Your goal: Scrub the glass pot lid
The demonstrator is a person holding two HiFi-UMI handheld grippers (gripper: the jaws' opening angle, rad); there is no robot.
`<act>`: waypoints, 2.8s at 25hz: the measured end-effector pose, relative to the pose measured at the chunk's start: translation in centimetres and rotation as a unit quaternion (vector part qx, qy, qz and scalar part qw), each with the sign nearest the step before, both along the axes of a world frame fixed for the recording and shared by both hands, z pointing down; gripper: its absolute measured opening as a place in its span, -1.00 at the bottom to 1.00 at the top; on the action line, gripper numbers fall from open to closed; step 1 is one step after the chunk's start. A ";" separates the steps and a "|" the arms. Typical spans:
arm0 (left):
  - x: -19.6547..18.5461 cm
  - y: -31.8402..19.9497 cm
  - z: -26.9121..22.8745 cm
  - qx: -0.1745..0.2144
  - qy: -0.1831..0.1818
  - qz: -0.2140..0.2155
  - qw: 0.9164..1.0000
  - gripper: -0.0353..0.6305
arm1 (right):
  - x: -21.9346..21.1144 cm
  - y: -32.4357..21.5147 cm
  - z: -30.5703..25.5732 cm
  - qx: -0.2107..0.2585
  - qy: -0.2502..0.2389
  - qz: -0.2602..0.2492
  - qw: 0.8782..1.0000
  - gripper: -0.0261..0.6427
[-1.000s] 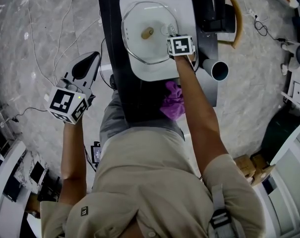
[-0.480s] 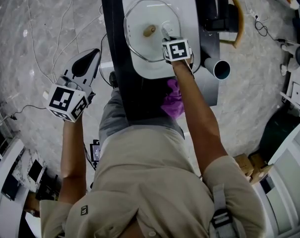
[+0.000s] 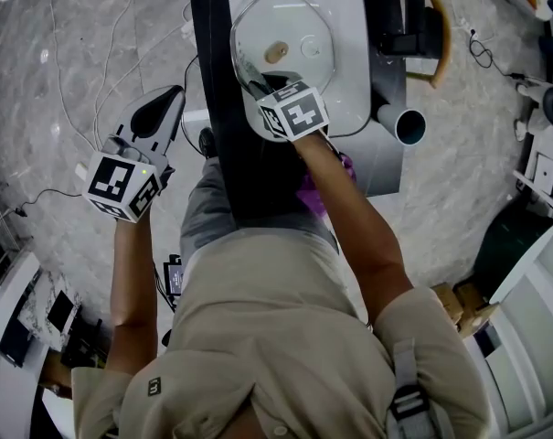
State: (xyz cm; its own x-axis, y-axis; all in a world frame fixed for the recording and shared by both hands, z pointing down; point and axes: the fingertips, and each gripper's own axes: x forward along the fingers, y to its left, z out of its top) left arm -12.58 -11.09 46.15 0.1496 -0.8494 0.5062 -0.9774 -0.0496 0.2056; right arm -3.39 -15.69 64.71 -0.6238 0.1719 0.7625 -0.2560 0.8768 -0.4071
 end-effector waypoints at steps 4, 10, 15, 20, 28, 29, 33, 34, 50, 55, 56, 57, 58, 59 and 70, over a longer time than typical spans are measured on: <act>-0.2 0.1 0.0 0.000 0.000 -0.002 1.000 -0.85 | -1.1 -0.1 -1.0 -0.004 -0.012 -0.003 1.000 -0.68; 0.1 0.2 0.3 -0.003 0.000 -0.001 1.000 -0.85 | -1.0 -0.3 -1.0 -0.005 -0.014 -0.002 1.000 -0.68; 0.5 -0.1 0.4 -0.005 0.000 0.002 1.000 -0.85 | -0.8 -0.7 -0.6 0.006 -0.013 -0.003 1.000 -0.69; 1.1 -0.6 0.7 -0.008 0.002 0.009 1.000 -0.85 | 0.6 -1.8 1.6 0.021 0.012 -0.001 1.000 -0.69; 2.0 -1.5 0.8 -0.010 0.004 0.018 1.000 -0.85 | 6.8 -7.3 7.0 0.061 0.099 0.032 0.993 -0.69; 2.1 -1.6 0.8 -0.010 0.003 0.020 1.000 -0.85 | 7.5 -8.2 7.4 0.057 0.104 0.046 0.992 -0.69; 2.4 -1.9 0.6 -0.010 0.003 0.023 1.000 -0.85 | 9.8 -12.1 9.0 0.060 0.138 0.101 0.983 -0.69; 2.4 -2.0 0.7 -0.010 0.003 0.024 1.000 -0.85 | 10.4 -12.8 9.6 0.058 0.144 0.116 0.981 -0.69; 2.1 -1.4 1.3 -0.012 0.007 0.021 1.000 -0.85 | 10.3 -14.1 10.4 0.056 0.153 0.127 0.978 -0.69; 1.8 -1.1 1.5 -0.011 0.009 0.020 1.000 -0.85 | 8.9 -12.2 10.3 0.060 0.149 0.095 0.982 -0.68; 1.7 -1.0 1.5 -0.010 0.010 0.019 1.000 -0.85 | 8.5 -11.6 10.1 0.060 0.144 0.088 0.984 -0.68; 1.6 -0.9 1.5 -0.010 0.010 0.018 1.000 -0.85 | 7.9 -11.1 9.7 0.058 0.137 0.082 0.985 -0.68; 1.5 -0.7 1.5 -0.010 0.011 0.017 1.000 -0.85 | 7.2 -10.5 9.3 0.056 0.129 0.077 0.987 -0.68; 1.4 -0.6 1.6 -0.010 0.011 0.016 1.000 -0.85 | 6.5 -9.9 8.8 0.052 0.119 0.074 0.989 -0.68; 0.2 1.2 1.8 -0.010 0.013 -0.001 1.000 -0.85 | -3.4 -2.1 0.6 0.057 0.001 -0.028 0.998 -0.68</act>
